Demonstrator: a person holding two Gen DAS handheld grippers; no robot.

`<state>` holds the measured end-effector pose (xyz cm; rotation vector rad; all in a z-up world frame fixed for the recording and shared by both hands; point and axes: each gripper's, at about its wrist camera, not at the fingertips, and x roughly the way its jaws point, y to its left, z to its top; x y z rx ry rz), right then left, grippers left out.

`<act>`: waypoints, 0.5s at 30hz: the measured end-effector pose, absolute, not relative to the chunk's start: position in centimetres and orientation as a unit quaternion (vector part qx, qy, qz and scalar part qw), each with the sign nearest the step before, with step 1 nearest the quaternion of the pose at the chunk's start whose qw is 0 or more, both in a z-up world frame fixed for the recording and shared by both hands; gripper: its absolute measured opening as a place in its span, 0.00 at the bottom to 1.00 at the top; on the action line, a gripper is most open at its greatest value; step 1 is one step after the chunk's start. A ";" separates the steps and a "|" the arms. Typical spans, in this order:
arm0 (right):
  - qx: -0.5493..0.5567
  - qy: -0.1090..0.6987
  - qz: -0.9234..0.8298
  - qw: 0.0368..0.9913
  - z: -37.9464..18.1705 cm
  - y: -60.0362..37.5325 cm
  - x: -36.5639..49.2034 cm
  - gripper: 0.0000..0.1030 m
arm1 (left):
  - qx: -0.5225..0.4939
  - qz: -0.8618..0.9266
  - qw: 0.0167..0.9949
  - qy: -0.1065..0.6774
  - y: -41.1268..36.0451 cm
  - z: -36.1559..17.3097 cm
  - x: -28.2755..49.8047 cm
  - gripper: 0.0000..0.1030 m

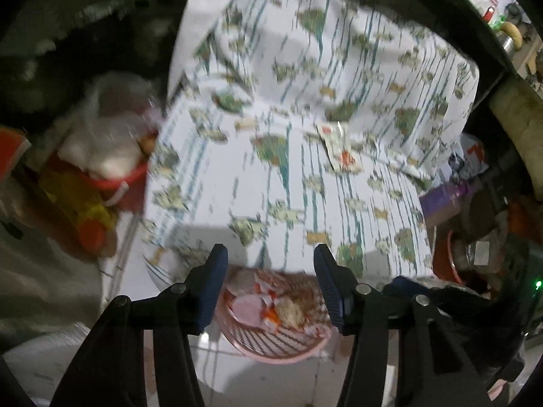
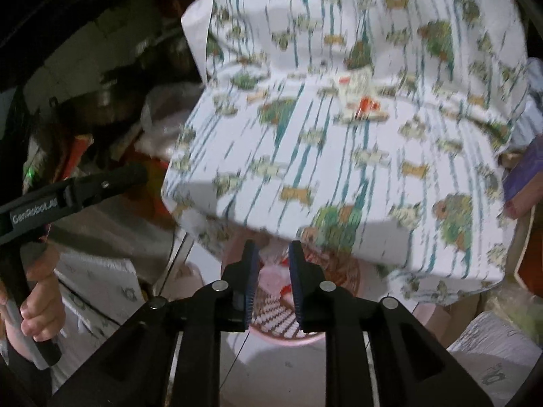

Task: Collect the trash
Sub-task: 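Carry tissue and wrapper over the pink basket and open both tools, then move both tools back over the cloth toward the clear snack packet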

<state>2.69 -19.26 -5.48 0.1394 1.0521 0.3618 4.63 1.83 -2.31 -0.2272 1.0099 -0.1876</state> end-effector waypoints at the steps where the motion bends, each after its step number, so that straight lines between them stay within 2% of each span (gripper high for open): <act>1: 0.066 0.491 0.167 0.852 -5.0 -19.3 2.7 0.19 | -0.105 -0.086 0.871 0.473 2.0 -1.7 4.4 0.54; 9: 0.068 0.447 0.149 0.879 -2.3 -19.5 2.7 0.29 | -0.093 -0.059 0.898 0.427 3.0 0.9 3.5 0.61; 13: 0.070 0.436 0.137 0.887 -1.7 -19.6 2.8 0.32 | -0.092 -0.044 0.906 0.411 3.5 1.6 3.3 0.69; 15: 0.070 0.433 0.135 0.888 -1.6 -19.6 2.8 0.37 | -0.086 -0.036 0.911 0.401 3.5 1.9 3.1 0.73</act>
